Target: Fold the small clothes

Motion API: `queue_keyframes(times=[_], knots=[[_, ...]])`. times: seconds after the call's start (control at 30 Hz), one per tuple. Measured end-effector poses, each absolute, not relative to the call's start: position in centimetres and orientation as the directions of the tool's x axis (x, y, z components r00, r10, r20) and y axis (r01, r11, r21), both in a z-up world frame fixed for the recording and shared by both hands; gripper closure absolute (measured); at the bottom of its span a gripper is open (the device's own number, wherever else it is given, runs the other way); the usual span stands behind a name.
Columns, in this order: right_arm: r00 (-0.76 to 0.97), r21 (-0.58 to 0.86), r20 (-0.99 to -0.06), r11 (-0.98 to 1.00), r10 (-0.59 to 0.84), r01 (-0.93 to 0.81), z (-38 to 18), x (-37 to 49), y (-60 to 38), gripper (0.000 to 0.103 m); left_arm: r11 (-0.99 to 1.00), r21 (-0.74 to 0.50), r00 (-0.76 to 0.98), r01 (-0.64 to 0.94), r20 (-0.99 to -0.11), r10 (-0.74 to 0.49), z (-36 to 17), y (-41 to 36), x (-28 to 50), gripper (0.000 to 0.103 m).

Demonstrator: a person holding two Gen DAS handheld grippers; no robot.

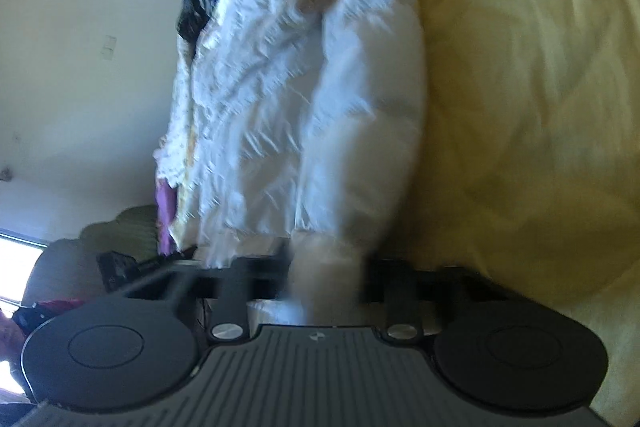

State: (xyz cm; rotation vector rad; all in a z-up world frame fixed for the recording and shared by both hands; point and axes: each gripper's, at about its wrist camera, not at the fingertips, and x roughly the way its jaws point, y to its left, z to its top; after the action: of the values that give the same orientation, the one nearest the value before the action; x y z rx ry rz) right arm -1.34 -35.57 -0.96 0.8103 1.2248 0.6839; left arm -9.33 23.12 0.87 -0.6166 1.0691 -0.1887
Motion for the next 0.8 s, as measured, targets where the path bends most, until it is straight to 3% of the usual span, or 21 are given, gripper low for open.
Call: queue_keyframes(times=[0.17, 0.27, 0.33, 0.4, 0.43, 0.5, 0.6, 0.8], knots=[[0.196, 0.868, -0.491, 0.496, 0.849, 0.028, -1.7, -1.1, -36.1, 0.073, 0.816, -0.567, 0.442, -0.113, -0.764, -0.470, 0.8, 22.6, -9.0, 0.079], [0.185, 0.876, -0.477, 0.481, 0.859, 0.026, -1.7, -1.0, -36.0, 0.067, 0.799, -0.592, 0.441, -0.105, -0.748, -0.496, 0.8, 22.3, -8.7, 0.065], [0.180, 0.877, -0.475, 0.479, 0.861, 0.021, -1.7, -1.0, -35.8, 0.066, 0.801, -0.588, 0.452, -0.109, -0.747, -0.487, 0.8, 22.1, -8.5, 0.071], [0.180, 0.879, -0.470, 0.477, 0.864, 0.009, -1.6, -1.2, -35.6, 0.069, 0.818, -0.565, 0.448, -0.106, -0.762, -0.468, 0.8, 21.9, -8.5, 0.089], [0.176, 0.876, -0.474, 0.482, 0.863, -0.001, -1.5, -1.3, -35.5, 0.078, 0.821, -0.561, 0.449, -0.104, -0.763, -0.464, 0.9, 22.0, -8.7, 0.090], [0.192, 0.869, -0.481, 0.495, 0.855, -0.026, -1.3, -1.6, -35.2, 0.082, 0.826, -0.554, 0.456, -0.105, -0.765, -0.455, 1.3, 22.1, -8.9, 0.092], [0.223, 0.894, -0.431, 0.447, 0.875, -0.025, -1.1, -1.9, -35.6, 0.084, 0.820, -0.565, 0.477, -0.092, -0.748, -0.462, 2.4, 22.0, -9.1, 0.093], [0.278, 0.961, -0.249, 0.273, 0.928, -0.051, 1.1, -1.2, -36.0, 0.085, 0.737, -0.674, 0.565, -0.044, -0.625, -0.538, 5.8, 23.1, -8.5, 0.093]])
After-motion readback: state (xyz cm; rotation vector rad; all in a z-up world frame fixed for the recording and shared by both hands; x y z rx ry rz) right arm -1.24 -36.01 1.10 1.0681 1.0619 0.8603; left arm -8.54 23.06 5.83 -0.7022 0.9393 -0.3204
